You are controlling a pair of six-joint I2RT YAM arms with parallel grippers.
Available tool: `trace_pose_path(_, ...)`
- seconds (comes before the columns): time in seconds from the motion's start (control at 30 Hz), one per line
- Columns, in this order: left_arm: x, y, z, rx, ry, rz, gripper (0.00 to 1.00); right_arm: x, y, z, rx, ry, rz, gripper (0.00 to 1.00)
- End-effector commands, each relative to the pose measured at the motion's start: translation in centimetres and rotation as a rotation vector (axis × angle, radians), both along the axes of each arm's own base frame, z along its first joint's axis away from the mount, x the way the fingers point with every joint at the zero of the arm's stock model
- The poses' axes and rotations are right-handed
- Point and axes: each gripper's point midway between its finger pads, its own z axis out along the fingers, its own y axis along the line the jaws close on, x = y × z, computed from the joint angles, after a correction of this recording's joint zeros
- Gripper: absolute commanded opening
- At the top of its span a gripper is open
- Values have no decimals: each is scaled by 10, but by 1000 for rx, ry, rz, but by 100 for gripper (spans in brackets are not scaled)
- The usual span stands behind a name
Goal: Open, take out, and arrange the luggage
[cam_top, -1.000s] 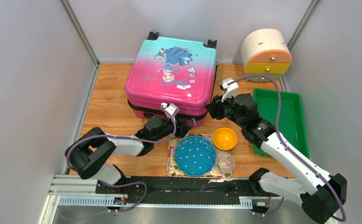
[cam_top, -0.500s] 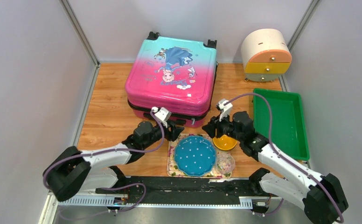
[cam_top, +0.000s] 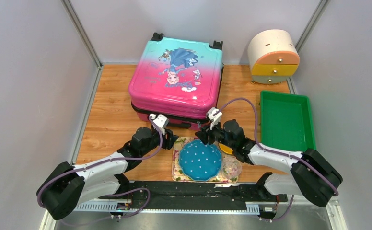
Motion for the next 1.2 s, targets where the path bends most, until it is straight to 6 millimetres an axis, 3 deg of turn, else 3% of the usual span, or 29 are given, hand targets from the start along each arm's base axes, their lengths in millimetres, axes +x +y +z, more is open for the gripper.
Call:
trace_pose_path(0.0,1,2,7,-11,-35,-6,65,19,19,39,65,-156,-11,44)
trace_pose_path(0.27,0,3,6,-31,-33,-3,65,28,29,45,50,-175,-1,43)
trace_pose_path(0.3,0,2,7,-31,-35,-8,65,27,24,39,19,-147,-16,42)
trace_pose_path(0.33,0,2,8,-33,-40,-8,65,23,22,53,35,-168,-13,42)
trace_pose_path(0.4,-1,1,9,-31,-51,-17,65,13,11,49,17,-162,-5,42)
trace_pose_path(0.43,-1,2,8,-31,-51,-16,65,8,7,60,35,-179,-5,42)
trace_pose_path(0.57,-3,0,7,-43,-44,-26,65,-3,-6,47,1,-158,-3,44)
trace_pose_path(0.83,1,-5,9,-50,-43,-28,65,14,4,18,-58,-116,-18,44)
trace_pose_path(1.17,2,-2,8,-42,-42,-15,65,42,11,8,-116,-144,-76,45)
